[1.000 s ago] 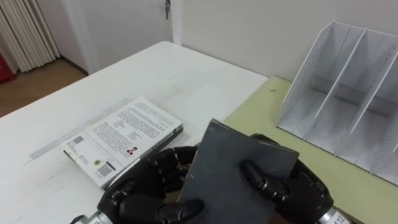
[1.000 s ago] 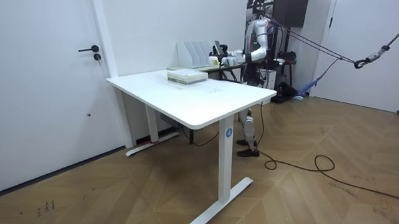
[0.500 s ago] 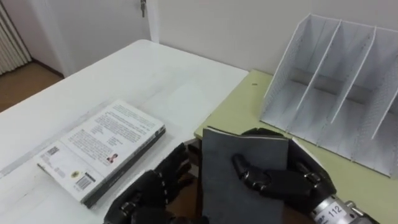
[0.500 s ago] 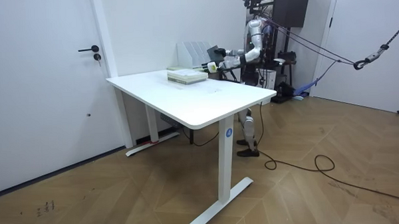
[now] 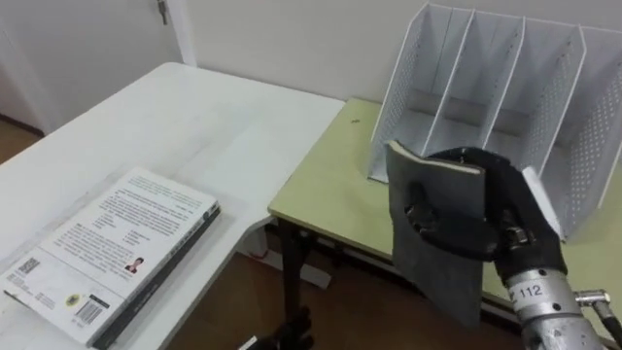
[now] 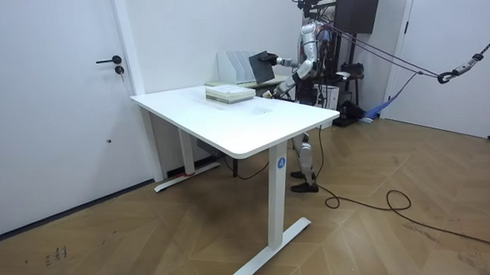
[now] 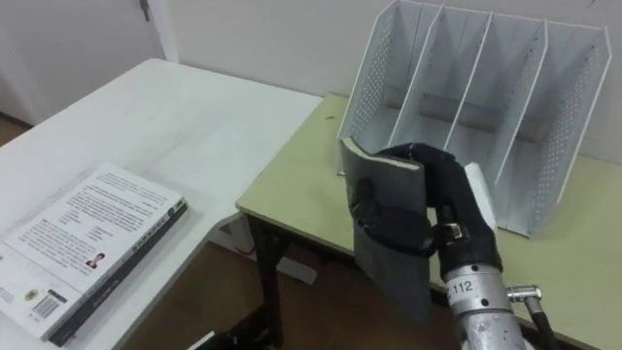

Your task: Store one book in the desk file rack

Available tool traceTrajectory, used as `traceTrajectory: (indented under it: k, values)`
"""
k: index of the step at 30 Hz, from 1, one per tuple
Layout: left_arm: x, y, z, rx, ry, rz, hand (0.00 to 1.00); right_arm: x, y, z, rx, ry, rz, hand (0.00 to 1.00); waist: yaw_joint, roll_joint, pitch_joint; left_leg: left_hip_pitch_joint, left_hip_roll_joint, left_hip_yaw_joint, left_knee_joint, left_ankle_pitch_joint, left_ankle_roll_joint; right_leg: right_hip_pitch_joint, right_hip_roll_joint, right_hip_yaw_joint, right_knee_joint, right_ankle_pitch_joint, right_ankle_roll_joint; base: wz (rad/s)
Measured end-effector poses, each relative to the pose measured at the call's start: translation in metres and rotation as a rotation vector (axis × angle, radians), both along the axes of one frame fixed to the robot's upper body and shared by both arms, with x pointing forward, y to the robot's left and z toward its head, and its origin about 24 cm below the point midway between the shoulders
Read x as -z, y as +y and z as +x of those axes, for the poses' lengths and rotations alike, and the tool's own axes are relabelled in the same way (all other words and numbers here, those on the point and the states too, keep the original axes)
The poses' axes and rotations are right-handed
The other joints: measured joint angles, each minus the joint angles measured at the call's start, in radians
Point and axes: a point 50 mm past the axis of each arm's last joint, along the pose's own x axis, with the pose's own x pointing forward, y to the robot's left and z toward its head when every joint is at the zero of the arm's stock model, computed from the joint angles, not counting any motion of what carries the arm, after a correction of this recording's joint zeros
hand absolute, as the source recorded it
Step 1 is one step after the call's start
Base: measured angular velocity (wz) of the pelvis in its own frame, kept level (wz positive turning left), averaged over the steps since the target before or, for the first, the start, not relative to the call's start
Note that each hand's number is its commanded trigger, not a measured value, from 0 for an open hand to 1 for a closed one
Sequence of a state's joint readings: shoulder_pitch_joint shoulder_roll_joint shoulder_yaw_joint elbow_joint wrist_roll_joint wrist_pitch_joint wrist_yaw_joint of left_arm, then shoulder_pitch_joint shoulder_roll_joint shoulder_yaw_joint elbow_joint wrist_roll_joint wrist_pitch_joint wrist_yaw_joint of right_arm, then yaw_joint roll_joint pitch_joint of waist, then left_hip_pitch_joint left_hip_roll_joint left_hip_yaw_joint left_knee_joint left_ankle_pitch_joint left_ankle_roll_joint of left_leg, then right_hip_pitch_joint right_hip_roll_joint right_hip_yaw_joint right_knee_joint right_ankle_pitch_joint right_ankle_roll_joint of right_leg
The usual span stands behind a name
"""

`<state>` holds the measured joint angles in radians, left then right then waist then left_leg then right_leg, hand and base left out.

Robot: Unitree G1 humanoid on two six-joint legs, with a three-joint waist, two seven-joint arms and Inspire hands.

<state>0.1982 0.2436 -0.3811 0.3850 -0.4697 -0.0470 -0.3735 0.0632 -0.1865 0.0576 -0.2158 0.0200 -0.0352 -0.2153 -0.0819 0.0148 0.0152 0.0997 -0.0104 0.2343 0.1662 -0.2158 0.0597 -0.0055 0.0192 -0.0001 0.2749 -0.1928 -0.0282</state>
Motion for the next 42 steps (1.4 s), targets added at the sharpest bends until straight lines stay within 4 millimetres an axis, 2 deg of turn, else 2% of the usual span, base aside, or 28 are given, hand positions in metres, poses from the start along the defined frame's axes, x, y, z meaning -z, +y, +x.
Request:
traceTrajectory:
  k: [3, 5, 10, 14, 19, 25, 29, 42]
  values:
    - [0.017, 0.007, -0.011, -0.025, 0.086, 0.029, 0.00, -0.009, -0.003, 0.005, 0.085, -0.058, -0.006, 1.00, 0.002, -0.008, -0.0014, 0.001, -0.001, 0.009, 0.000, 0.000, 0.000, -0.011, 0.001, 0.009, 0.000, 0.000, 0.001, -0.12]
    - [0.031, 0.015, -0.025, -0.046, 0.172, 0.068, 0.00, -0.015, -0.006, 0.007, 0.142, -0.094, -0.014, 1.00, 0.002, -0.016, -0.0066, -0.003, 0.000, 0.009, 0.000, 0.000, 0.000, -0.014, 0.002, 0.012, -0.001, 0.000, 0.001, -0.02]
    - [0.046, 0.023, -0.043, -0.046, 0.261, 0.139, 0.00, -0.032, -0.014, 0.011, 0.250, -0.189, -0.046, 1.00, -0.001, -0.019, -0.0119, -0.017, -0.001, 0.009, 0.000, 0.000, 0.001, -0.028, 0.002, 0.013, 0.001, 0.000, 0.002, 0.00]
    - [0.054, 0.030, -0.054, -0.077, 0.324, 0.156, 0.00, -0.050, -0.021, 0.005, 0.331, -0.305, -0.021, 1.00, -0.001, -0.020, -0.0131, -0.016, 0.000, 0.007, 0.000, 0.000, 0.000, -0.015, 0.003, 0.008, -0.002, 0.001, 0.001, 0.02]
    - [0.066, 0.040, -0.067, -0.141, 0.410, 0.190, 0.00, -0.055, -0.029, 0.001, 0.402, -0.354, -0.004, 1.00, -0.002, -0.022, -0.0131, -0.007, 0.000, 0.007, 0.000, 0.000, 0.000, -0.007, 0.003, 0.007, -0.012, 0.001, 0.001, 0.01]
    - [0.073, 0.054, -0.078, -0.209, 0.473, 0.232, 0.00, -0.059, -0.042, -0.002, 0.488, -0.382, 0.000, 1.00, 0.000, -0.034, -0.0138, -0.001, 0.000, 0.009, -0.005, 0.000, 0.000, -0.004, 0.003, 0.000, -0.018, 0.000, 0.002, 0.01]
    - [0.076, 0.059, -0.085, -0.237, 0.505, 0.249, 0.00, -0.063, -0.052, -0.005, 0.552, -0.407, -0.001, 1.00, 0.005, -0.044, -0.0200, -0.001, 0.000, 0.009, -0.005, 0.000, 0.000, -0.005, 0.002, -0.003, -0.017, 0.001, 0.002, 0.00]
    - [0.081, 0.065, -0.103, -0.319, 0.575, 0.290, 0.00, -0.065, -0.057, -0.005, 0.574, -0.415, 0.047, 1.00, 0.009, -0.054, -0.0179, 0.000, 0.001, 0.007, -0.013, -0.001, -0.001, -0.007, 0.003, -0.003, -0.021, 0.001, 0.001, 0.00]
